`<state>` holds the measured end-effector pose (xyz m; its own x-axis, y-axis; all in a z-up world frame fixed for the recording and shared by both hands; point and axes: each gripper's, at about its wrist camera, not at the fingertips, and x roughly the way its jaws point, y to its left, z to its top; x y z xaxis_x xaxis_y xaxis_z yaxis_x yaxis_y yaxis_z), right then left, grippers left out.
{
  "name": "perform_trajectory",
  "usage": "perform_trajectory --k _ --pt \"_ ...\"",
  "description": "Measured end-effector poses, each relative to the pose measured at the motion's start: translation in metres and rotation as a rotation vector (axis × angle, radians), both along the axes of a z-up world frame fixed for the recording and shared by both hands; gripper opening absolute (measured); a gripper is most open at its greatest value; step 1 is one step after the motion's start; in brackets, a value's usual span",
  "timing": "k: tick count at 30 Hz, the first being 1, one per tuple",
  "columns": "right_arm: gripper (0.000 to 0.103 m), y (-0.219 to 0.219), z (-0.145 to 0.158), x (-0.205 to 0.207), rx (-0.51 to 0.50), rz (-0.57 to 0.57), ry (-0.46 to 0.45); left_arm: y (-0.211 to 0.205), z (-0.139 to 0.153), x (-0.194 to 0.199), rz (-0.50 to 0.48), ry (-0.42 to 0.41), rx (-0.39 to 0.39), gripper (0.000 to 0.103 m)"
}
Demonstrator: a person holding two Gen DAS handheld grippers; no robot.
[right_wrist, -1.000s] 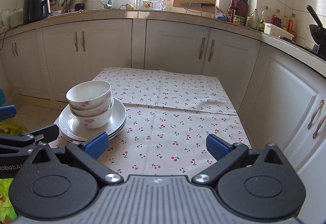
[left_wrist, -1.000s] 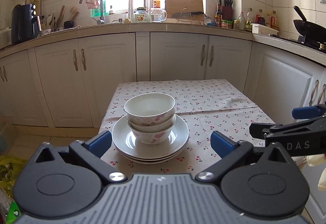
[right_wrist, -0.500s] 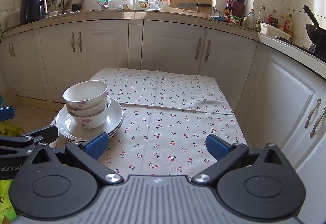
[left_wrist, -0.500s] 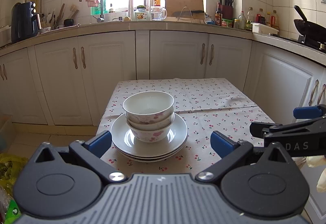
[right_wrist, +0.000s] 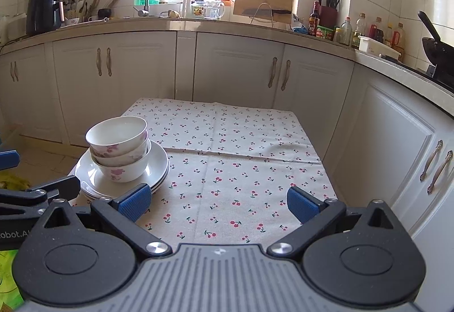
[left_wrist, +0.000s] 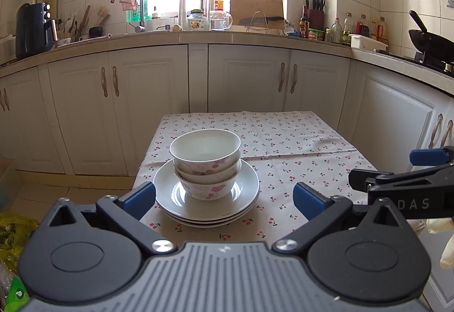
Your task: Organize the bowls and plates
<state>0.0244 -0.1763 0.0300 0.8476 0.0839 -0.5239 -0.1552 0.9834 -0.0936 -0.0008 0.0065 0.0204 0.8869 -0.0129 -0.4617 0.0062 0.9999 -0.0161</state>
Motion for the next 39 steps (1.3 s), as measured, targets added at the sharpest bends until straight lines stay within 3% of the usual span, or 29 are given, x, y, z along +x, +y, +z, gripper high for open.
perform_trajectory --k 39 --pt "0.103 -0.0018 0.001 -0.0016 -0.01 -0.023 -0.01 -0.0015 0.0003 0.0018 -0.011 0.016 -0.021 0.102"
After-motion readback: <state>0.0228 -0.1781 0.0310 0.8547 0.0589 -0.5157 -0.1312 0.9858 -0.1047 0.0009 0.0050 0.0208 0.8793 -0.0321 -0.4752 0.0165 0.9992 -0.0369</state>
